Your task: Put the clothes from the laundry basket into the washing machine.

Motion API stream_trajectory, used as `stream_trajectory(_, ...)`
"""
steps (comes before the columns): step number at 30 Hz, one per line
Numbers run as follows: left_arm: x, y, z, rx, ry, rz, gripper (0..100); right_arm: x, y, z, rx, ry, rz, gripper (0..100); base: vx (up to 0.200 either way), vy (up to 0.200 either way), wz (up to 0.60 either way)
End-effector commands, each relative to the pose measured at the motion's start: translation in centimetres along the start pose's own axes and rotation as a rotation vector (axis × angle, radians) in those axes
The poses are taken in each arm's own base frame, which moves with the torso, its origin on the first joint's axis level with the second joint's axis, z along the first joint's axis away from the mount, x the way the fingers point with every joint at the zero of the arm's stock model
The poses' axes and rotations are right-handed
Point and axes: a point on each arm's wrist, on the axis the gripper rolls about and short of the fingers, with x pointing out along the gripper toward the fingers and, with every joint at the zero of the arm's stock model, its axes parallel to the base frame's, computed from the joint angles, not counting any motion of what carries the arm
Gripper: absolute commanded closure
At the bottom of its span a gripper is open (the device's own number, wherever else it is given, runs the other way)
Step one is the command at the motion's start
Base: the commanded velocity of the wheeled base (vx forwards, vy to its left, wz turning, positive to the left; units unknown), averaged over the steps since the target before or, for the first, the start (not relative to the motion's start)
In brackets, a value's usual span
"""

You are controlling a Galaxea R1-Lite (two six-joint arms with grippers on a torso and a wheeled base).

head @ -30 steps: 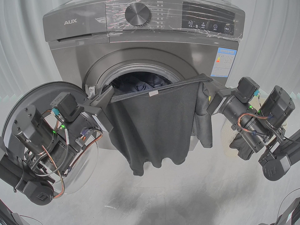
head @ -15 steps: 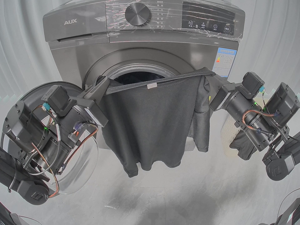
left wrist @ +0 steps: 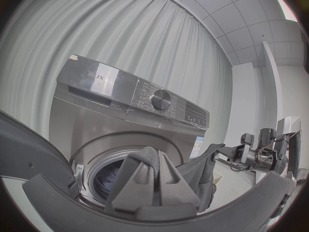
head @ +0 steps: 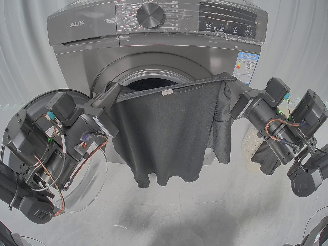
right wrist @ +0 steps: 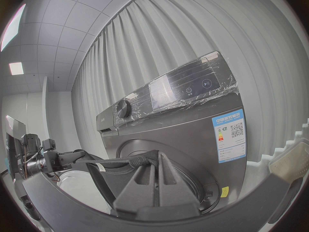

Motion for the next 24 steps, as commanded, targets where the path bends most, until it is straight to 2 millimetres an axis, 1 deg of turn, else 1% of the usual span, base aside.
stream_trajectory(1,0.0,0.0,-0.4,0.0,0.014,-0.001,100,0.0,0.0,-0.2,0.001,0.007,0.001,100,0.0,0.0,0.0)
stream_trajectory(5,0.4,0.0,-1.6,0.001,0.049,-0.002,100,-0.2,0.1,-1.1,0.0,0.041,0.005,100,0.0,0.0,0.0)
stream_trajectory(6,0.4,0.0,-1.6,0.001,0.049,-0.002,100,-0.2,0.1,-1.1,0.0,0.041,0.005,100,0.0,0.0,0.0)
stream_trajectory(7,0.7,-0.2,-2.3,0.0,0.067,-0.008,100,-0.6,0.4,-2.4,-0.001,0.092,0.014,100,0.0,0.0,0.0)
stream_trajectory(8,0.7,-0.2,-2.3,0.0,0.067,-0.008,100,-0.6,0.4,-2.4,-0.001,0.092,0.014,100,0.0,0.0,0.0)
stream_trajectory(9,1.2,-0.4,-2.7,-0.002,0.07,-0.016,100,-1.4,0.8,-3.7,0.0,0.151,0.032,100,0.0,0.0,0.0)
stream_trajectory(11,1.9,-0.6,-2.9,-0.005,0.06,-0.022,100,-1.9,1.5,-5.0,0.004,0.203,0.053,100,0.0,0.0,0.0)
stream_trajectory(14,2.2,-0.6,-3.0,-0.005,0.055,-0.024,100,-3.1,2.7,-7.2,0.028,0.291,0.09,100,0.0,0.0,0.0)
stream_trajectory(15,2.2,-0.6,-2.9,-0.006,0.054,-0.024,100,-3.5,3.0,-7.8,0.031,0.314,0.099,0,0.0,0.0,0.0)
stream_trajectory(16,2.2,-0.6,-2.8,-0.006,0.051,-0.023,100,-3.7,3.3,-8.3,0.031,0.332,0.11,0,0.0,0.0,0.0)
stream_trajectory(17,2.2,-0.6,-2.6,-0.009,0.045,-0.025,100,-4.1,3.6,-9.4,0.027,0.375,0.123,0,0.0,0.0,0.0)
stream_trajectory(21,2.3,-0.7,-2.3,-0.009,0.031,-0.025,100,-5.1,4.4,-11.7,0.019,0.465,0.151,0,0.0,0.0,0.0)
stream_trajectory(24,2.4,-0.7,-2.2,-0.009,0.028,-0.025,100,-5.5,4.5,-12.5,0.013,0.503,0.162,0,0.0,0.0,0.0)
